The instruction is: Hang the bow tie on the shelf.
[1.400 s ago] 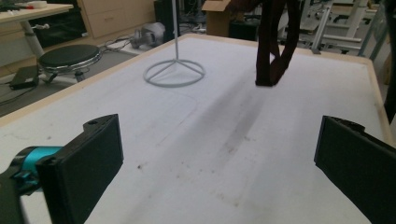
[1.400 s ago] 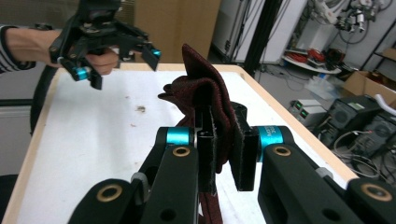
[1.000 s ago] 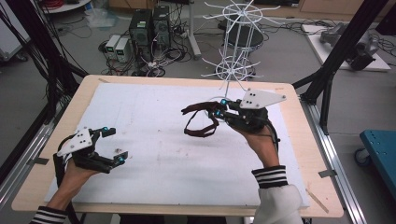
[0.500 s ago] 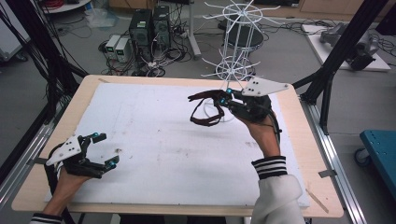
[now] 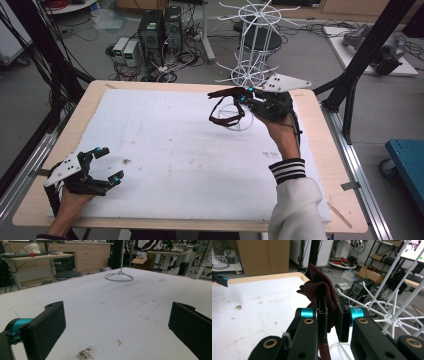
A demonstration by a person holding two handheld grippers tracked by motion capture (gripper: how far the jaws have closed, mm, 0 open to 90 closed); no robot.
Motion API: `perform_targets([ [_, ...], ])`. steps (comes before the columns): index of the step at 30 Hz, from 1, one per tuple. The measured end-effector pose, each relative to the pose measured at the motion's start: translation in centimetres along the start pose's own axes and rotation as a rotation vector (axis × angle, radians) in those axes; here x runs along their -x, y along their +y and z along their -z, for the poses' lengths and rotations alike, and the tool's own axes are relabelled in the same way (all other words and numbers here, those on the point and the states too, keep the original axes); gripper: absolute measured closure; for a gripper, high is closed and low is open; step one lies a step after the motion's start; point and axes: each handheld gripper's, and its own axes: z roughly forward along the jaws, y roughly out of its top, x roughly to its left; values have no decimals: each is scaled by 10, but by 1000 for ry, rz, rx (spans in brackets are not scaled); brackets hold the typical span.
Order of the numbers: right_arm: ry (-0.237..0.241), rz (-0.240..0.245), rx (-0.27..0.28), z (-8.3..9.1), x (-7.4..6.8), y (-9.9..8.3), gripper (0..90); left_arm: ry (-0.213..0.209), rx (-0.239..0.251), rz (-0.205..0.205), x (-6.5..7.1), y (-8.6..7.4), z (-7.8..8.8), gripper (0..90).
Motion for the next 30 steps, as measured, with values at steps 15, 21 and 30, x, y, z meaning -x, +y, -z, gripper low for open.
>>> perform_targets([
  [15, -42, -33, -31, -4, 22, -2, 827, 29, 21, 15, 0, -5, 2, 17],
  [21, -53, -25, -52, -8, 27, -4, 826, 32, 20, 18, -1, -5, 1, 17],
  [30, -57, -42, -92, -14, 30, -6, 823, 29, 22, 16, 0, -5, 1, 17],
])
